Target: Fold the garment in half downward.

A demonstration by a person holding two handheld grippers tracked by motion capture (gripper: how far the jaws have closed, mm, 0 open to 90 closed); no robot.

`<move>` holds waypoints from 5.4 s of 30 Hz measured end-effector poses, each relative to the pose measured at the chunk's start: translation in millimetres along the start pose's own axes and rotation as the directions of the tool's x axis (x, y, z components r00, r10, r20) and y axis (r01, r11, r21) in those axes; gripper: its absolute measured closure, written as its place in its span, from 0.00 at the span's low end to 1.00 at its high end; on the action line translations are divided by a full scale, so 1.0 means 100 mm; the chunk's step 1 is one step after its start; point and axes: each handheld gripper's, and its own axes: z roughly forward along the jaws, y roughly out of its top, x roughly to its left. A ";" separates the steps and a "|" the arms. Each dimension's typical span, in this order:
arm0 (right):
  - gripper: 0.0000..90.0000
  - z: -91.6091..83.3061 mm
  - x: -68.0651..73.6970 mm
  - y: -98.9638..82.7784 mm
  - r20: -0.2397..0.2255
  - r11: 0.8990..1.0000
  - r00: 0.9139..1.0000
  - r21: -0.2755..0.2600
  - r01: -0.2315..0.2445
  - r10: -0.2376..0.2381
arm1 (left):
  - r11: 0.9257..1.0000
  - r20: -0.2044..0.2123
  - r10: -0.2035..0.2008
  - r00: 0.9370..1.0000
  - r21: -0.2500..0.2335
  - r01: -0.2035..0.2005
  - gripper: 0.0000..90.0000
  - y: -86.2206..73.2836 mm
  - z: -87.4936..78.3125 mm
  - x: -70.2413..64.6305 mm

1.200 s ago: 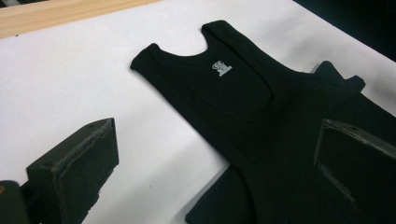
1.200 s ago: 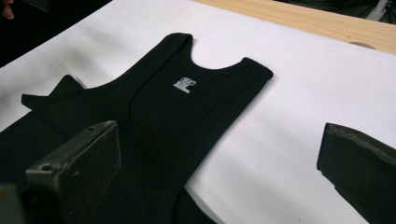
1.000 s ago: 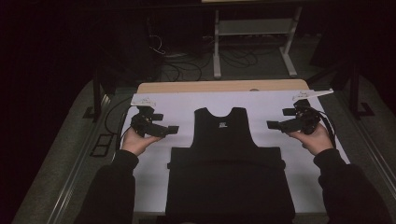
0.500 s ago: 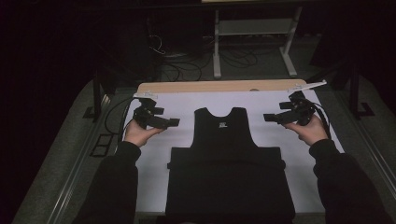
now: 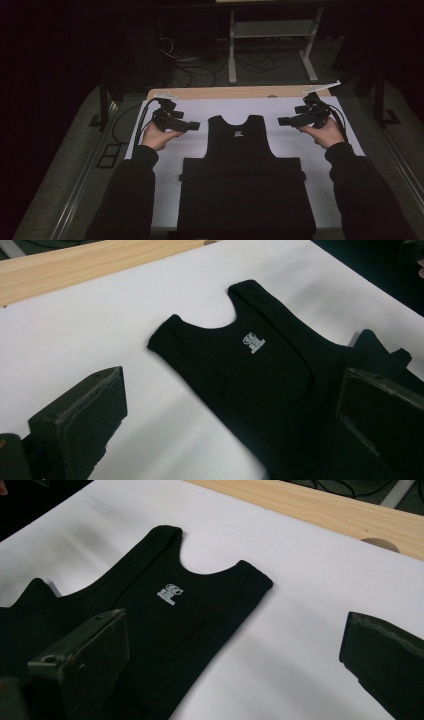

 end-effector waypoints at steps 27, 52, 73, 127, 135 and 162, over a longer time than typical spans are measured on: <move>0.00 0.36 -0.28 0.12 0.016 0.999 0.999 0.016 -0.052 0.052 | 0.997 -0.021 -0.009 1.000 0.081 0.010 0.00 0.14 0.59 0.20; 0.00 0.73 -0.46 0.02 0.053 0.991 0.991 0.039 -0.125 0.123 | 0.994 -0.021 -0.065 0.998 0.081 0.067 0.00 0.11 1.02 0.35; 0.18 1.04 -0.31 -0.04 0.016 0.990 0.993 0.084 -0.117 0.116 | 0.981 -0.027 -0.149 0.988 0.123 0.152 0.17 0.02 1.21 0.36; 0.99 0.91 -0.08 -0.08 -0.005 0.987 0.987 0.011 -0.159 0.159 | 0.996 -0.141 -0.081 0.987 0.014 0.084 0.96 0.01 1.09 -0.05; 0.99 0.63 -0.02 -0.19 -0.100 0.979 0.975 -0.023 -0.202 0.198 | 0.998 -0.105 -0.070 0.992 -0.007 0.069 0.96 -0.03 0.90 -0.19; 0.99 0.18 0.36 -0.37 -0.193 0.988 0.969 -0.011 -0.156 0.151 | 1.000 -0.057 -0.019 0.998 -0.025 0.017 0.96 -0.19 0.42 -0.54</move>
